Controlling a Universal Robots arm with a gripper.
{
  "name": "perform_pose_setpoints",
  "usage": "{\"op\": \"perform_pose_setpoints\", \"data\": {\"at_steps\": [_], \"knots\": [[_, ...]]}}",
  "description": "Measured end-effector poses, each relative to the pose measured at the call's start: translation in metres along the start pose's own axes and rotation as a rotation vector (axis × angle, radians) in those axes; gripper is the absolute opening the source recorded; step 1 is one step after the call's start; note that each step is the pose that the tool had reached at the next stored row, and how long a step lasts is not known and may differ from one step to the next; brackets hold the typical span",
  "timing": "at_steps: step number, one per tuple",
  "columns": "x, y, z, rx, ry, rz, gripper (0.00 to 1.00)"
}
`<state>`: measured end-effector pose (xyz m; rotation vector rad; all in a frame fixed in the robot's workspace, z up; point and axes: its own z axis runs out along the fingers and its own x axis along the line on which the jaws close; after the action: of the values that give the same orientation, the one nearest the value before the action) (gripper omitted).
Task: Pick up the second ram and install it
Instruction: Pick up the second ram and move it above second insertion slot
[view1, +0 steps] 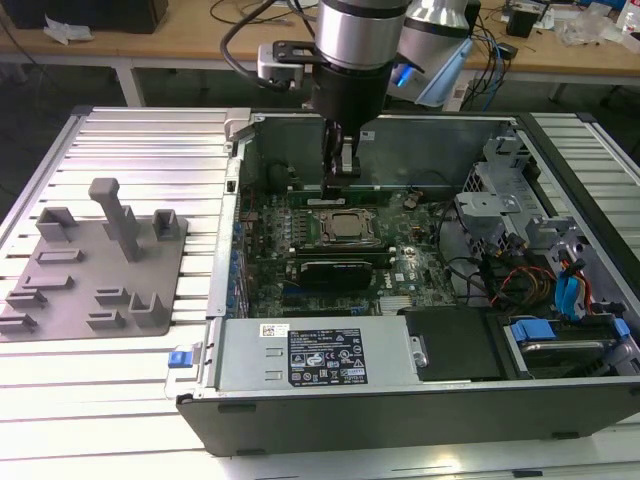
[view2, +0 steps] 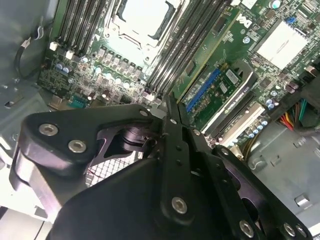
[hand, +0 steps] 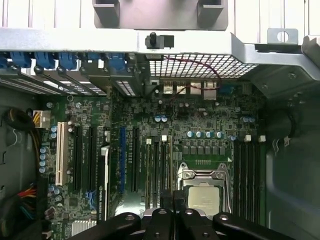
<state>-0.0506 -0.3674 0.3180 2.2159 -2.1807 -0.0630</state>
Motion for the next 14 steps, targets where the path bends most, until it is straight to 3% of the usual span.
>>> {"op": "perform_pose_setpoints", "data": {"at_steps": [7, 11, 14], "knots": [[-0.0037, -0.0005, 0.0076, 0.0, 0.0001, 0.0, 0.09], [-0.0036, -0.0021, 0.0226, 0.0, 0.0002, 0.0, 0.09], [-0.001, -0.0029, 0.0273, 0.0001, -0.0003, 0.007, 0.09]]}}
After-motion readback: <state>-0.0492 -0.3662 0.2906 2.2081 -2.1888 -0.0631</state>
